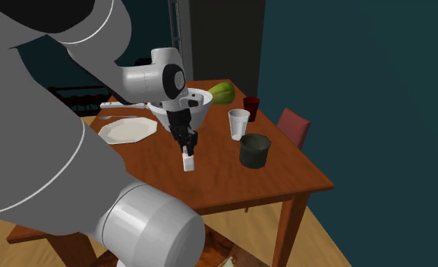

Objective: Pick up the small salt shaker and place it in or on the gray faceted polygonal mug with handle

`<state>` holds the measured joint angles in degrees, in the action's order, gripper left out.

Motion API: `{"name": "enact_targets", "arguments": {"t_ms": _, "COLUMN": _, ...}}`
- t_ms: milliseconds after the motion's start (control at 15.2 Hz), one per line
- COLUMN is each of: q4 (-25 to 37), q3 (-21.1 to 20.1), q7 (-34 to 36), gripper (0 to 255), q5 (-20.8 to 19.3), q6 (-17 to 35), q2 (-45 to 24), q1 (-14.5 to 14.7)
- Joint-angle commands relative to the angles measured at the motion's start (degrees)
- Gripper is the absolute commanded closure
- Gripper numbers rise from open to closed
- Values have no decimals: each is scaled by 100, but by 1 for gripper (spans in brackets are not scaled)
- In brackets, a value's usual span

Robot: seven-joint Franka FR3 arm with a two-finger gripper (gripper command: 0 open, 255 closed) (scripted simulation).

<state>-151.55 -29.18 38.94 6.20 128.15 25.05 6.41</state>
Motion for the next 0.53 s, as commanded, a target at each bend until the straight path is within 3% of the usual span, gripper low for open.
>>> {"name": "enact_targets", "arguments": {"t_ms": 0, "q4": 63, "q3": 39, "q7": -35, "gripper": 255, "q5": 13, "q6": -143, "q2": 80, "q1": 12}}
{"name": "enact_targets", "arguments": {"t_ms": 462, "q4": 393, "q3": 191, "q7": -151, "gripper": 255, "q5": 47, "q6": -776, "q2": 394, "q1": 58}}
